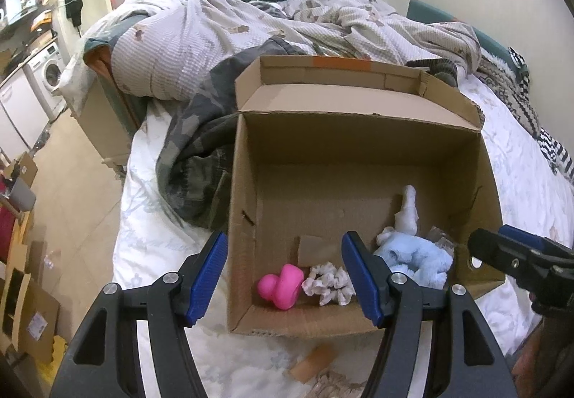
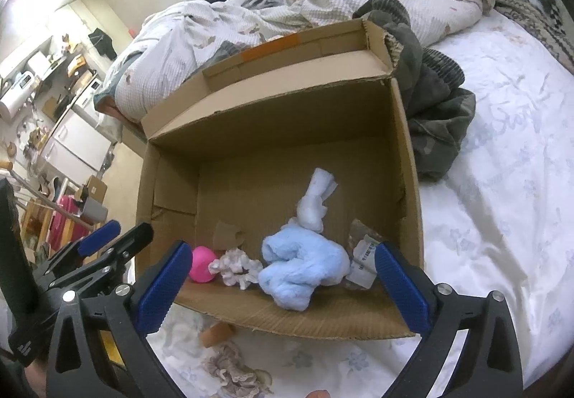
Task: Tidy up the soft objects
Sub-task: 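Withdraw both tools from the box toward the tan cylinder and scrunchie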
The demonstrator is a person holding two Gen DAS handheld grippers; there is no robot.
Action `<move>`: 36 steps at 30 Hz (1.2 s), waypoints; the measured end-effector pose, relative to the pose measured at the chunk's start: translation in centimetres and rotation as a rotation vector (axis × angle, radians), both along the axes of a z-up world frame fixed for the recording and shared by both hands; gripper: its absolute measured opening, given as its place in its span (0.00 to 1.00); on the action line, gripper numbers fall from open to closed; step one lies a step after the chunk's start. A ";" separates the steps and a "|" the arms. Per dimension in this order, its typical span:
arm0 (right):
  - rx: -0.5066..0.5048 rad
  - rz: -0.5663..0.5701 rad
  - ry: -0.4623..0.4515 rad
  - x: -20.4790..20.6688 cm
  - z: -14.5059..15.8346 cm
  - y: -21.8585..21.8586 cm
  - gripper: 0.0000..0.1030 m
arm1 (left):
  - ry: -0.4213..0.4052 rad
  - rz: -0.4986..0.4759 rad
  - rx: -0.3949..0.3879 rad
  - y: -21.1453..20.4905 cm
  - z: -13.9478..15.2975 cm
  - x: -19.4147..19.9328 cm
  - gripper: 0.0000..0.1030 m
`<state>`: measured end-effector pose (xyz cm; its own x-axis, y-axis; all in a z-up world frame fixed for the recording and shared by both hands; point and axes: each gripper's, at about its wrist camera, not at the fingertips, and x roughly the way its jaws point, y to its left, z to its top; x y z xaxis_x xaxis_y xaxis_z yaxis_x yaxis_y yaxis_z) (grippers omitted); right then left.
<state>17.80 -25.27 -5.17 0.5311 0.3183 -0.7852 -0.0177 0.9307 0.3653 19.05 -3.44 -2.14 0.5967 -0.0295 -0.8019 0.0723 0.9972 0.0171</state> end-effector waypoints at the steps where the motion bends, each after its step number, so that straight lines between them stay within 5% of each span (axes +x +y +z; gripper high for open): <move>1: 0.002 -0.002 -0.003 -0.1 0.1 0.0 1.00 | -0.002 0.004 0.004 0.2 0.1 -0.1 0.61; 22: -0.001 0.025 -0.028 -4.1 1.3 0.3 1.00 | 0.025 0.070 0.000 3.3 0.7 -5.4 0.61; 36: -0.014 0.061 0.038 -6.7 -0.1 1.1 1.00 | 0.106 0.114 -0.010 4.7 -0.8 -6.6 0.61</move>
